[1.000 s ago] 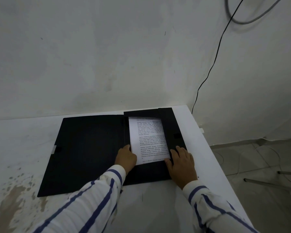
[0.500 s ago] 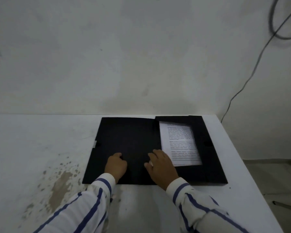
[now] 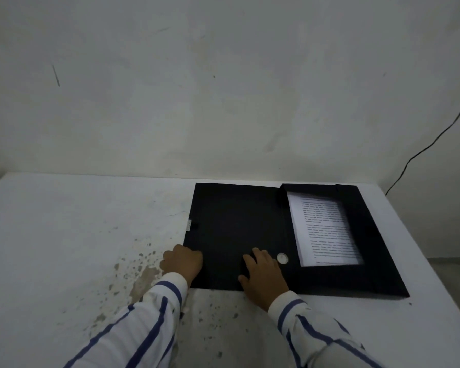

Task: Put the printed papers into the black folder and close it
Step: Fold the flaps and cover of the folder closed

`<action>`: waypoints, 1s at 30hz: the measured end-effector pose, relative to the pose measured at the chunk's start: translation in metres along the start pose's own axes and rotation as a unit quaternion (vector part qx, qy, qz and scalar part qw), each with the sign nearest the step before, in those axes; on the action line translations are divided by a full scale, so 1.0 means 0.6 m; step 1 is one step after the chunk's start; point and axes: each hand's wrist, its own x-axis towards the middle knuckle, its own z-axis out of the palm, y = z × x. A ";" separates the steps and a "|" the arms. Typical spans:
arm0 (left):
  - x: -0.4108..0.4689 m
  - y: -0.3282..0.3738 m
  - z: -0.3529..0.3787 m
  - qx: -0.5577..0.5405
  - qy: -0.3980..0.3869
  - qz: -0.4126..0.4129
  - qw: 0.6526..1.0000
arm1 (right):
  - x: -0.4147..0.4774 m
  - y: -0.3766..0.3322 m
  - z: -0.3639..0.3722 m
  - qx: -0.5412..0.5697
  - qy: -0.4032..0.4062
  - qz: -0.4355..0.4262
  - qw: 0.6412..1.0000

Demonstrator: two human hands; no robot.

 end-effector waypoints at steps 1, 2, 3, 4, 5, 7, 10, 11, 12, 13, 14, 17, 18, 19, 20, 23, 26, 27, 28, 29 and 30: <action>0.004 0.001 -0.003 -0.017 -0.007 -0.005 1.000 | 0.001 0.001 0.000 0.004 -0.003 0.002 1.000; 0.008 0.000 -0.008 -0.048 -0.015 -0.008 0.999 | 0.002 0.001 0.001 0.008 -0.006 0.004 1.000; 0.014 -0.002 -0.013 -0.090 -0.025 -0.008 0.996 | 0.003 0.001 0.000 0.012 -0.008 0.006 1.000; 0.016 -0.004 -0.021 -0.129 -0.039 -0.002 0.991 | 0.003 0.000 0.000 0.015 -0.010 0.008 1.000; 0.019 -0.004 -0.029 -0.159 -0.051 0.012 0.986 | 0.003 0.000 -0.002 0.018 -0.011 0.009 1.000; 0.024 0.000 -0.046 -0.181 -0.060 0.059 0.980 | 0.001 -0.004 -0.006 0.027 -0.010 0.013 0.999; 0.005 0.014 -0.075 -0.241 -0.045 0.125 0.961 | -0.003 -0.023 -0.022 0.091 0.001 0.028 0.995; -0.006 0.020 -0.083 -0.270 -0.040 0.145 0.951 | -0.003 -0.034 -0.033 0.133 0.009 0.034 0.990; -0.019 0.028 -0.091 -0.303 -0.042 0.157 0.939 | -0.004 -0.045 -0.048 0.177 0.021 0.035 0.983; -0.035 0.038 -0.098 -0.335 -0.052 0.166 0.926 | -0.005 -0.056 -0.065 0.217 0.038 0.030 0.975; -0.051 0.050 -0.103 -0.362 -0.063 0.175 0.913 | -0.006 -0.066 -0.086 0.252 0.058 0.022 0.966; -0.112 0.089 -0.105 -0.387 -0.082 0.238 0.887 | -0.015 -0.084 -0.160 0.367 0.123 -0.004 0.922; -0.131 0.100 -0.099 -0.377 -0.085 0.274 0.881 | -0.021 -0.087 -0.188 0.421 0.142 -0.012 0.896; -0.150 0.111 -0.092 -0.366 -0.088 0.312 0.872 | -0.028 -0.086 -0.215 0.473 0.157 -0.020 0.867; -0.169 0.122 -0.081 -0.351 -0.091 0.350 0.863 | -0.035 -0.080 -0.242 0.508 0.170 -0.025 0.844; -0.217 0.156 -0.041 -0.295 -0.098 0.442 0.841 | -0.054 -0.036 -0.310 0.520 0.188 -0.017 0.833; -0.245 0.186 0.006 -0.271 -0.118 0.474 0.829 | -0.076 0.032 -0.350 0.491 0.187 0.006 0.851; -0.253 0.197 0.027 -0.261 -0.117 0.479 0.830 | -0.085 0.062 -0.358 0.484 0.188 0.012 0.854; -0.257 0.207 0.047 -0.245 -0.111 0.481 0.834 | -0.093 0.090 -0.363 0.476 0.189 0.016 0.859; -0.259 0.216 0.068 -0.224 -0.103 0.483 0.840 | -0.100 0.120 -0.365 0.459 0.193 0.022 0.867; -0.259 0.224 0.089 -0.200 -0.095 0.482 0.848 | -0.105 0.149 -0.365 0.428 0.202 0.031 0.880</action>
